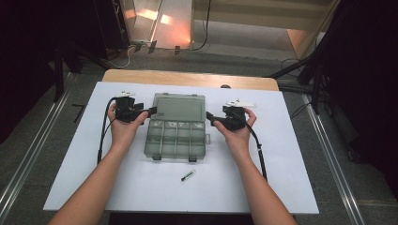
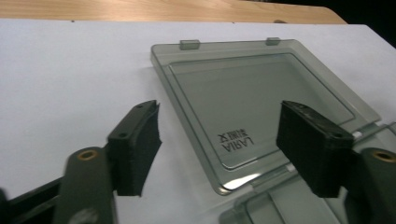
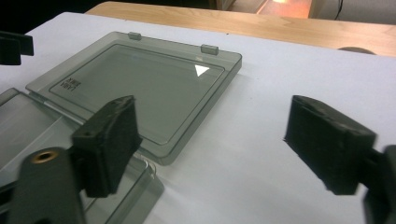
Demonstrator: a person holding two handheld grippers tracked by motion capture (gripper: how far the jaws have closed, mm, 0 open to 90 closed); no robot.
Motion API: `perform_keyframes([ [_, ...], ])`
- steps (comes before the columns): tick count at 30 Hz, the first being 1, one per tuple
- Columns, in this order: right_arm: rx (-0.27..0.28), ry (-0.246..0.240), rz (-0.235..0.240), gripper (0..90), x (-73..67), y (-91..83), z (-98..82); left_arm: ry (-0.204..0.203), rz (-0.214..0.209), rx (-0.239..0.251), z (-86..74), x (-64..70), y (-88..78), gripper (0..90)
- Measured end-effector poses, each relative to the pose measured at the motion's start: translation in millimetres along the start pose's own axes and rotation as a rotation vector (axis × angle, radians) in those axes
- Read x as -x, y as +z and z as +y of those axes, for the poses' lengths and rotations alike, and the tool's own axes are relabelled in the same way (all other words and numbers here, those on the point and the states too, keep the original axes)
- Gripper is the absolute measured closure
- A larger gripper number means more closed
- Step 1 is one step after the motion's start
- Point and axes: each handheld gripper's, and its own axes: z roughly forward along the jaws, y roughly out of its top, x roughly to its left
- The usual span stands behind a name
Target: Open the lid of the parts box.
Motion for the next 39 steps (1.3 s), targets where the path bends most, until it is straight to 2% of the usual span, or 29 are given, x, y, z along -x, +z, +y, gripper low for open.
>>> perform_keyframes([
  [2,0.003,-0.020,0.013,11.6,0.2,-5.6,-2.0,0.015,-0.011,-0.006,-0.1,3.2,-2.1,23.1],
  [3,0.009,-0.047,0.022,8.6,-0.2,-9.2,-3.5,0.023,-0.012,-0.006,-0.1,4.4,-3.3,20.0],
  [4,0.009,-0.047,0.022,8.6,-0.2,-9.2,-3.5,0.023,-0.012,-0.006,-0.1,4.4,-3.3,17.8],
  [5,0.011,-0.071,0.029,1.5,-1.1,-14.9,-6.1,0.029,-0.010,-0.003,-0.1,5.7,-4.7,13.7],
  [6,0.013,-0.073,0.033,0.0,-1.0,-16.9,-7.0,0.051,0.005,0.000,-0.2,8.2,-7.3,11.1],
  [7,0.018,-0.077,0.032,0.0,-1.0,-19.6,-8.1,0.068,0.006,0.005,-0.5,9.3,-9.1,11.0],
  [9,0.028,-0.084,-0.013,0.0,-1.1,-25.7,-10.1,0.082,-0.002,-0.002,-1.4,12.1,-10.9,8.0],
  [11,0.033,-0.077,-0.016,0.0,0.2,-29.3,-11.4,0.089,-0.013,-0.013,-1.8,12.6,-11.6,4.6],
  [12,0.040,-0.064,-0.007,0.0,3.0,-34.3,-13.8,0.102,-0.025,-0.014,-2.9,14.0,-13.4,0.0],
  [16,0.049,-0.058,-0.005,0.0,6.9,-42.1,-19.0,0.107,-0.040,-0.001,-4.3,16.2,-17.0,0.0],
  [17,0.054,-0.057,-0.010,0.0,9.0,-47.3,-23.2,0.107,-0.058,-0.001,-4.5,17.2,-19.1,0.0],
  [21,0.061,-0.058,-0.012,0.0,12.2,-54.5,-29.0,0.130,-0.069,-0.003,-5.2,20.9,-22.0,0.0],
  [26,0.093,-0.058,-0.019,0.0,20.5,-73.9,-35.6,0.144,-0.094,0.005,-6.2,28.0,-29.7,0.0],
  [39,0.120,-0.056,-0.029,0.0,26.2,-106.7,-59.6,0.193,-0.131,-0.009,-13.7,44.7,-43.7,0.0],
])
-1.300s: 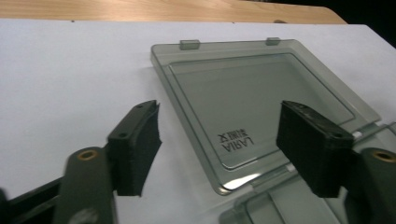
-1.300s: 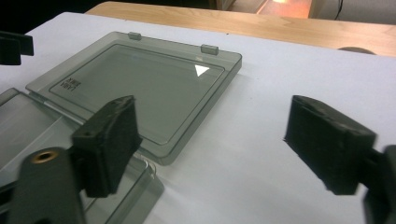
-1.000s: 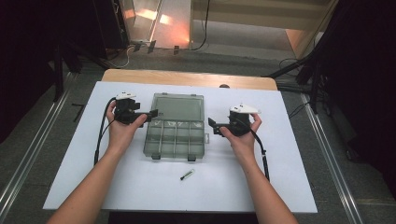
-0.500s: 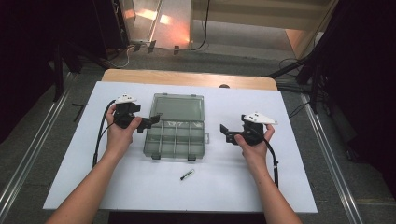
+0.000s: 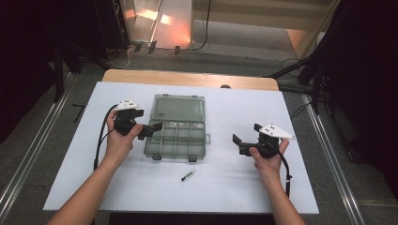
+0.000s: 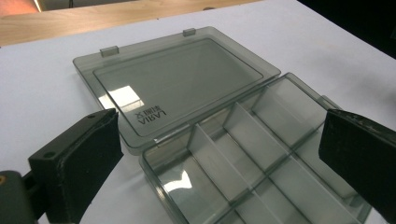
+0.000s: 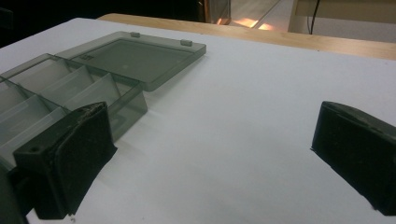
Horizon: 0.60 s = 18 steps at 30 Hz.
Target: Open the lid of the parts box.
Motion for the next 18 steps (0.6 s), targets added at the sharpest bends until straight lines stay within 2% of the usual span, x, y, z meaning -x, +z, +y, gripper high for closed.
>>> perform_keyframes([
  [8,0.018,0.004,-0.007,0.0,5.3,-22.1,-12.1,0.015,-0.032,-0.012,-4.7,11.3,-1.6,0.0],
  [17,0.035,0.017,-0.027,0.0,12.1,-43.9,-25.5,0.043,-0.049,-0.009,-6.1,25.7,-3.7,0.0],
  [18,0.034,0.006,-0.055,0.0,11.6,-48.9,-28.4,0.045,-0.055,-0.006,-5.7,29.1,-5.4,0.0],
])
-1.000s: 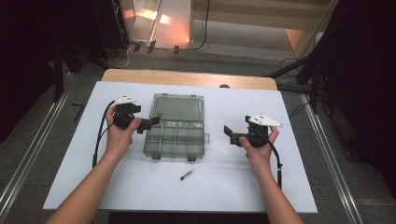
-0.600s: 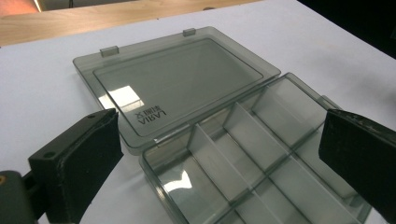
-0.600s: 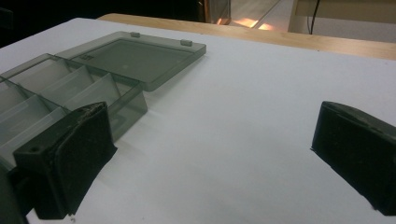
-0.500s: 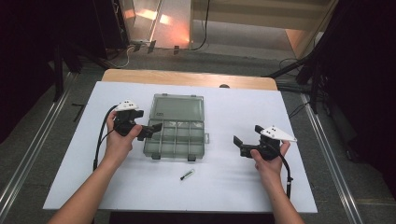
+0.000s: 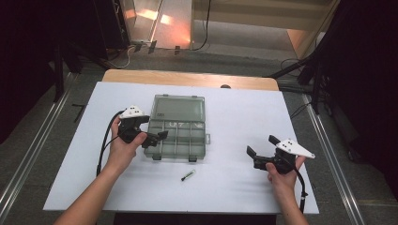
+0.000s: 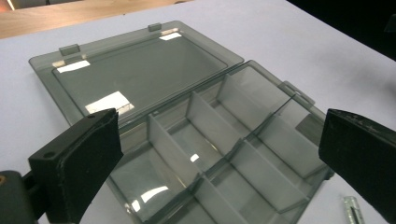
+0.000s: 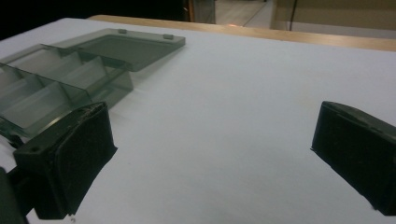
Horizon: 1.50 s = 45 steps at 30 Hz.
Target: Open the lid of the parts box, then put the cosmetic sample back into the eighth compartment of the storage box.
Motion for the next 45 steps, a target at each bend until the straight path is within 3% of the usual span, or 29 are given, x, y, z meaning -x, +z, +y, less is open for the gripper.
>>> perform_keyframes([
  [15,0.045,-0.036,0.001,0.0,-4.3,-33.6,-10.3,0.041,-0.056,-0.009,3.4,26.4,-4.6,0.0],
  [21,0.044,-0.032,-0.012,0.0,2.2,-46.1,-18.1,0.055,-0.088,-0.027,1.5,36.4,-2.3,0.0],
  [30,0.047,-0.028,-0.029,0.0,7.8,-53.2,-23.2,0.070,-0.113,-0.044,-2.0,48.5,-1.2,0.0],
  [37,0.049,-0.035,-0.044,0.0,8.2,-53.5,-24.6,0.059,-0.140,-0.066,-6.0,58.0,-2.2,0.0],
  [40,0.050,-0.033,-0.041,0.1,8.5,-54.1,-24.7,0.047,-0.161,-0.084,-7.8,60.1,-4.5,0.0],
  [45,0.053,-0.032,-0.020,0.1,7.6,-55.1,-24.8,0.073,-0.157,-0.116,-13.5,68.0,-5.8,0.0],
])
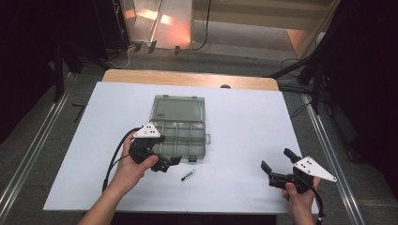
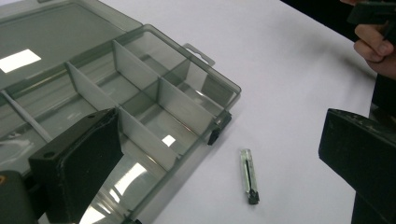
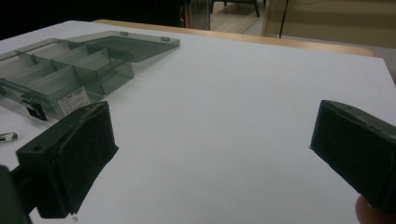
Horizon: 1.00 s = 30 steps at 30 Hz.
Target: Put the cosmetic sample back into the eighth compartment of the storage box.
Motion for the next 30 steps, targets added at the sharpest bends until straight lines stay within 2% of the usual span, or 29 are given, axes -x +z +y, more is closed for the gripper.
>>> perform_keyframes([
  [8,-0.002,0.002,-0.007,0.3,0.8,0.7,-1.9,0.006,-0.011,0.007,-10.2,13.6,7.0,0.0],
  [17,-0.005,-0.003,-0.005,0.8,-0.9,-0.6,-2.9,0.008,-0.029,-0.022,-19.8,21.5,13.8,0.0],
  [20,-0.004,-0.004,-0.007,0.8,-0.7,-2.8,-3.8,0.019,-0.040,-0.032,-22.4,27.2,16.1,0.0],
  [27,-0.004,-0.002,-0.010,0.8,2.1,-6.7,-6.2,0.048,-0.038,-0.052,-25.1,36.3,23.0,0.2],
  [30,-0.005,-0.003,-0.006,0.8,1.0,-6.4,-6.5,0.063,-0.053,-0.058,-26.7,41.6,26.2,4.6],
])
